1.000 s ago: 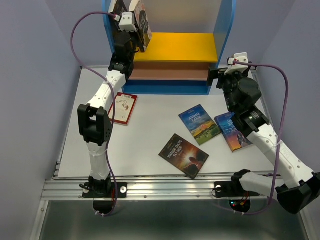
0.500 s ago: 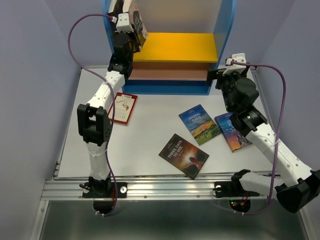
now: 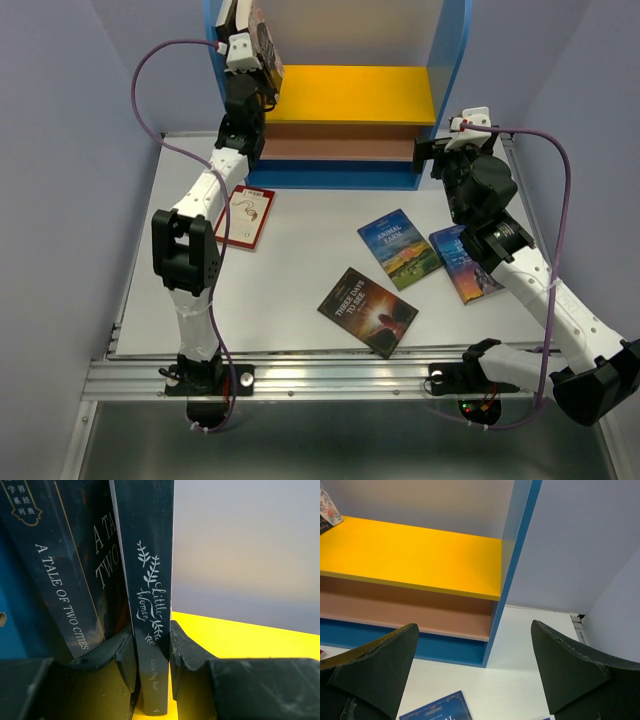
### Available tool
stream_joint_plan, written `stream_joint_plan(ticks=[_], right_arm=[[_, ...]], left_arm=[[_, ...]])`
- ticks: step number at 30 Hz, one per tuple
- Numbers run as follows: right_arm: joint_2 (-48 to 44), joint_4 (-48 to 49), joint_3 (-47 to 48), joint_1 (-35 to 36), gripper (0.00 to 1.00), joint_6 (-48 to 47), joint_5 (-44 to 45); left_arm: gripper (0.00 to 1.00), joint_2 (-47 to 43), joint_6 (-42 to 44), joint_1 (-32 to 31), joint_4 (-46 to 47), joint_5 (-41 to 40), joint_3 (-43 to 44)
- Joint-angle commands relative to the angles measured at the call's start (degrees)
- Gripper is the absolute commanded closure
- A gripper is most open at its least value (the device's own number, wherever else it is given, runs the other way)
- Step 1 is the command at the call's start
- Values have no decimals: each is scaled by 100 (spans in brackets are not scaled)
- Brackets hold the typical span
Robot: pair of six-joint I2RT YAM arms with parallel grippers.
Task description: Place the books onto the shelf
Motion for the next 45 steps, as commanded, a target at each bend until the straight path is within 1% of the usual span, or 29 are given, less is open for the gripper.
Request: stream_joint_plan(ticks=[1,2,5,6,15,19,20,21,22,23,25,27,31,33,35,37,38,39,40,43,45], right_arm=[[-58,323,-28,25,0,-84,72],[-58,323,-28,25,0,-84,55],[-31,323,-28,25,0,-93,11],[-22,323,-28,25,0,-101,11],[74,332,-28,25,0,-110,-51],[74,323,-37,25,0,-102,-77],[83,323,-37,25,0,-102,-103],[83,332,-28,25,0,-93,-104],[83,323,-37,25,0,-84,-139],[83,323,-37,25,0,-84,-165],[92,323,-46,25,0,-5,-183],[101,323,-81,25,0,144,-218],[74,227,-238,25,0,478,-524],[66,156,-256,25,0,706,-665],[65,25,-318,25,0,873,-867],[48,-72,-370,25,0,1093,-1008],[39,-116,-423,25,0,1102,-1148],[22,-134,-519,25,0,1329,-1202],[13,-134,-572,25,0,1375,-1289],[100,-143,-731,25,0,1524,-1711],[214,-160,-757,25,0,1603,-2000]], left_arm=[[70,-523,66,76,458,-431,-112],[56,-541,40,76,467,-448,-139],[47,-638,-13,59,475,-475,-279],[46,-673,-48,41,476,-501,-314],[42,-954,-75,-117,511,-641,-499],[35,-1086,-57,-240,502,-782,-640],[32,-1182,-66,-258,485,-808,-736],[29,-1313,-135,-284,467,-878,-798],[18,-1384,-188,-302,380,-870,-842],[1,-1472,-224,-311,335,-844,-912],[1,-1769,-425,-363,-49,-730,-1035],[1,-2043,-627,-416,-227,-546,-1316],[1,-3008,-1093,-548,-797,-177,-1905],[1,-3282,-1251,-609,-1079,60,-2168],[1,-3669,-1305,-627,-1492,254,-2370],[1,-3889,-1297,-627,-1738,386,-2748],[1,-4064,-1253,-618,-2018,430,-2993],[1,-4126,-1226,-610,-2203,396,-3109],[1,-4223,-1330,-592,-2640,265,-3197],[1,-4303,-1647,-399,-3047,35,-3671],[1,-4303,-1946,92,-3145,218,-4056]])
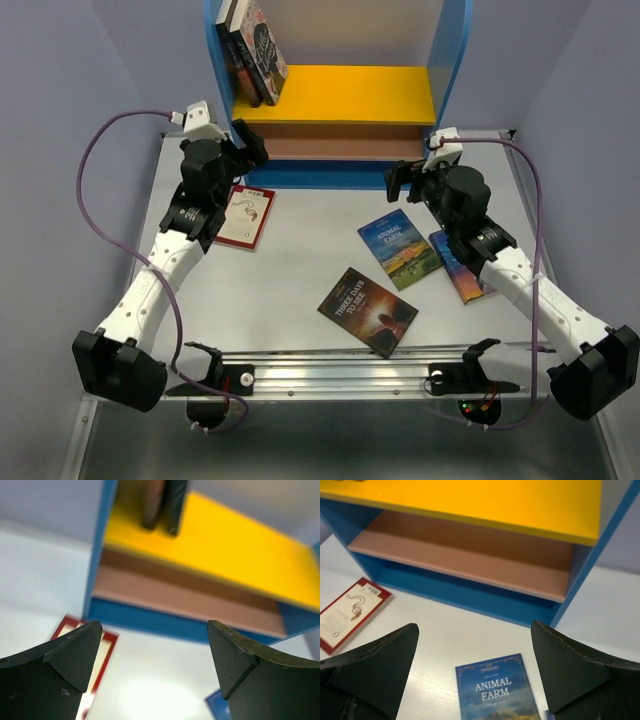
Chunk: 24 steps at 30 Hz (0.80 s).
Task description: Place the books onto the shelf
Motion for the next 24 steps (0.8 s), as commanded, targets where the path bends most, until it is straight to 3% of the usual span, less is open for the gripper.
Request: stream_joint_plan(ticks=[1,6,10,16,24], right_arm=[[214,-7,-8,25,0,384,-662],[593,-25,1,25,0,577,-943],[883,-43,-25,25,0,656,-1058],[1138,-139,-95,25,0,727,-1093],[1174,-175,-350,25,0,806,-1067]], left_arm=[[1,151,-665,681,-774,234,-651],[1,511,-842,1429,-37,570,-1354],[1,1502,-834,1649,-9,570,-1181],[1,2663,-808,1816,34,570,-872],[1,3333,-808,1825,52,578,-854]])
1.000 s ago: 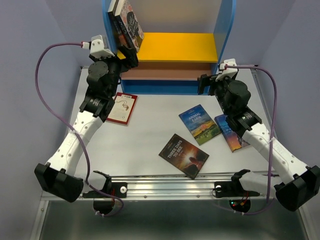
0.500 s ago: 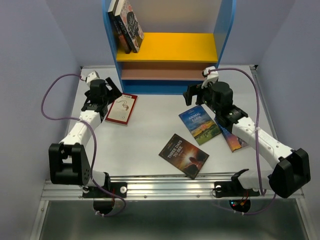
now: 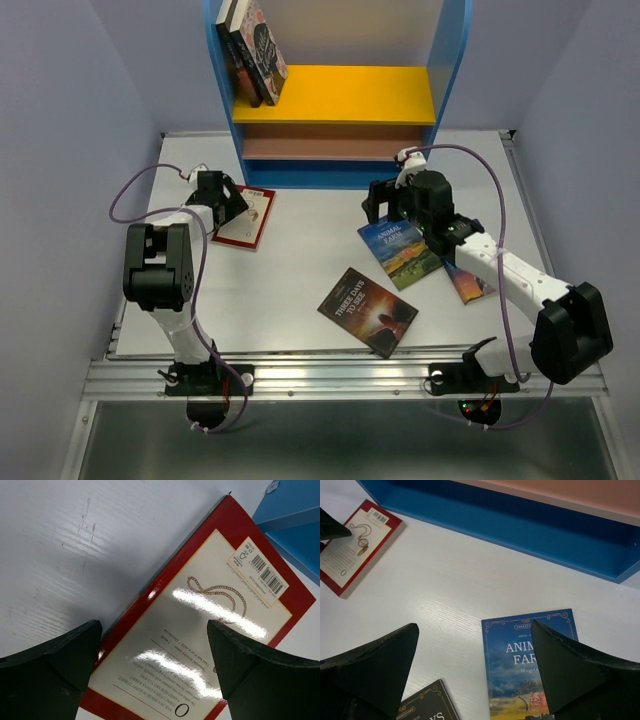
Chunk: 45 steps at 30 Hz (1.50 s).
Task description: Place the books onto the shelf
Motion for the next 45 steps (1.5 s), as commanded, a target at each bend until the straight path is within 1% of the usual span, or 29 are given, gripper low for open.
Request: stream_joint_plan(ticks=[1,6,10,11,12,13,14,16,18,20,21,22,23,24,28,31,33,34,35,36,38,39,41,42,45], right_arm=[[-33,79,-79,25,0,102,-46],[-59,70,-150,25,0,76,77],[-24,79,-185,25,0,93,24],[-7,79,-194,25,0,93,15],[11,70,-211,25,0,102,-2],[28,79,-220,25,0,94,-11],[37,70,-237,25,0,102,-28],[72,70,-255,25,0,128,-64],[108,79,-255,25,0,146,-134],[117,79,-281,25,0,172,-160],[117,79,-299,25,0,181,-160],[108,70,-308,25,0,173,-160],[108,70,-334,25,0,173,-143],[108,70,-343,25,0,181,-91],[116,79,-413,25,0,356,138],[90,70,-501,25,0,576,454],[64,79,-562,25,0,699,490],[46,79,-632,25,0,830,420],[46,70,-659,25,0,945,385],[55,70,-694,25,0,1068,324],[134,70,-774,25,0,1516,-10],[178,61,-791,25,0,1674,-429],[397,157,-809,25,0,2061,-861],[493,236,-818,25,0,2323,-1246],[959,456,-757,25,0,2677,-1627]], left_arm=[[1,48,-58,9,207,120,147],[1,40,-154,0,269,304,-125],[1,-109,-277,-192,383,734,-511],[1,-188,-321,-402,418,735,-608],[1,-241,-365,-561,253,483,-679],[1,-311,-366,-736,182,463,-723],[1,-434,-366,-1051,111,454,-767],[1,-540,-505,-1335,128,725,-951],[1,-567,-769,-1765,155,1042,-1022],[1,-523,-884,-2125,103,1052,-1049],[1,-505,-971,-2466,58,1069,-1005],[1,-505,-1033,-2626,32,1165,-979],[1,-523,-1051,-2767,32,1323,-952],[1,-549,-1086,-3030,23,1646,-900],[1,-909,-841,-3601,5,1939,-593],[1,-1365,-402,-3639,-222,1931,-241],[1,-1463,-182,-3621,-546,1537,31],[1,-1463,-51,-3604,-731,1144,346],[1,-1420,107,-3499,-1098,905,505],[1,-1367,126,-3411,-1250,702,629],[1,-1235,179,-3139,-1313,490,867],[1,-1191,171,-2842,-1252,463,893],[1,-981,241,-2541,-1006,481,990],[1,-875,276,-2270,-953,611,1138],[1,-357,381,-1978,-786,630,1393]])
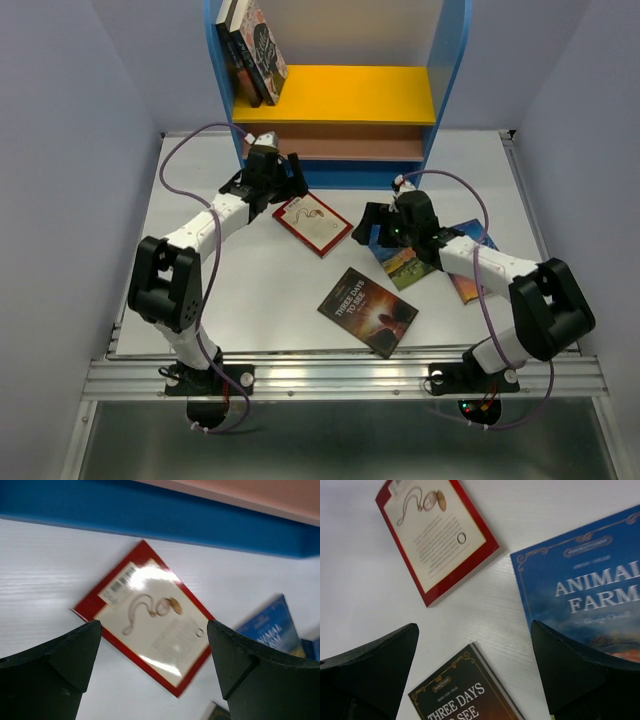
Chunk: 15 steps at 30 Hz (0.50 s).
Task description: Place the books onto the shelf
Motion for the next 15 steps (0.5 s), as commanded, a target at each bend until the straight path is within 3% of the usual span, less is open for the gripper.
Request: stream_joint_plan(ticks=[1,10,15], right_arm=[[523,422,65,25,0,957,-1057],[1349,747,417,25,0,1327,-1340],[1692,747,611,78,0,1459,-1428]], left_arm=[[1,662,448,444,27,-166,563],[2,1928,617,893,-25,157,1312],[11,2219,582,946,-25,124,1304]])
